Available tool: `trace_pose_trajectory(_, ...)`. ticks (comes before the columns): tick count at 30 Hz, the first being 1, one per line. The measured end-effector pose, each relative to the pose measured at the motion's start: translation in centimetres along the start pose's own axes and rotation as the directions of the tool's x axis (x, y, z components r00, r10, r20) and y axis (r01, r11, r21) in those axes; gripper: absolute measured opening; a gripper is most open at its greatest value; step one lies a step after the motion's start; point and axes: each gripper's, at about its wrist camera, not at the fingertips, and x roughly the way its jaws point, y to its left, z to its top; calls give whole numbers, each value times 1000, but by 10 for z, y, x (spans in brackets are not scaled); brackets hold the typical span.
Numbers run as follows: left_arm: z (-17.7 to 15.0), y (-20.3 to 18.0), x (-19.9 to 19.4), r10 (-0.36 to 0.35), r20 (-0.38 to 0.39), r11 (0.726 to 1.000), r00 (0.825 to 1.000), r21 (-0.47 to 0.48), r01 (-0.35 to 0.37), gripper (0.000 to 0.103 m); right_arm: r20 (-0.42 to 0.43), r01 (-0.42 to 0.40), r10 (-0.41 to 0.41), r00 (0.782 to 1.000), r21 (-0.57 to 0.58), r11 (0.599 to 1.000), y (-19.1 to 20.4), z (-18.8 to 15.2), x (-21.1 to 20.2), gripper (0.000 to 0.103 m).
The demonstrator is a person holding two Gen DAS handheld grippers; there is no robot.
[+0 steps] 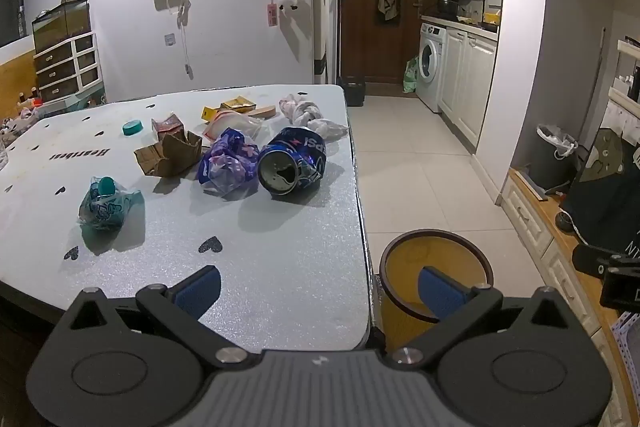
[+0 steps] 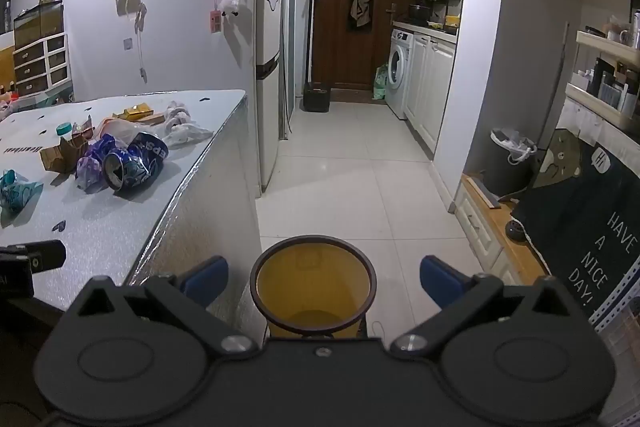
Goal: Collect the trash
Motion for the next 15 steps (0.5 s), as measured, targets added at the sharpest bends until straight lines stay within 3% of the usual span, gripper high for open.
trace_pose_trajectory(15,0,0,0,-3,0,1000,1000,-2,3,103,2,3,-3,1000,2,1000,-1,-1,-1,103)
